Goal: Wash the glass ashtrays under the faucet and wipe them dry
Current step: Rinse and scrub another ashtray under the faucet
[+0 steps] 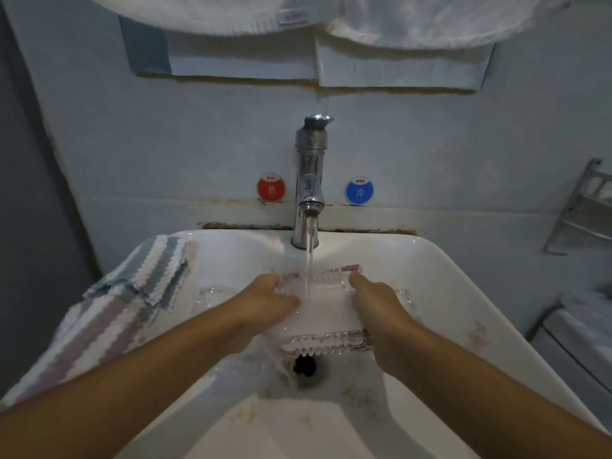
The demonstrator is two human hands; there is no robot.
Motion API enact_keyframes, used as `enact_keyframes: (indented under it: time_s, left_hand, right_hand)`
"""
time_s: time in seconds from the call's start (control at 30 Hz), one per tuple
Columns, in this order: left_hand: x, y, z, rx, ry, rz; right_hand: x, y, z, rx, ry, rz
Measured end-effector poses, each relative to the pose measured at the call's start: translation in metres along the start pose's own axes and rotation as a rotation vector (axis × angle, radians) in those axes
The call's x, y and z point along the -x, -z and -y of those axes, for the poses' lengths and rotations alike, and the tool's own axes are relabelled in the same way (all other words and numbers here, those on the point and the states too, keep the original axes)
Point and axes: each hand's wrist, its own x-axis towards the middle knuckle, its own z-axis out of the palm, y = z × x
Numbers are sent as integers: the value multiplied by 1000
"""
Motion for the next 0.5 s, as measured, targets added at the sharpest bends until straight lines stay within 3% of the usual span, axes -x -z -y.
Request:
enact_keyframes:
  time_s: [0.07, 0.3, 0.5]
  left_hand:
    - [0, -1, 1, 23, 7, -5]
    - [1, 4, 0, -230, -134, -169]
    - [1, -6, 3, -92, -96, -67]
  right_hand:
    - [0, 1, 1, 0, -10, 3]
    - [5, -2, 1, 20, -24, 10]
    - [2, 1, 1, 28, -1, -8]
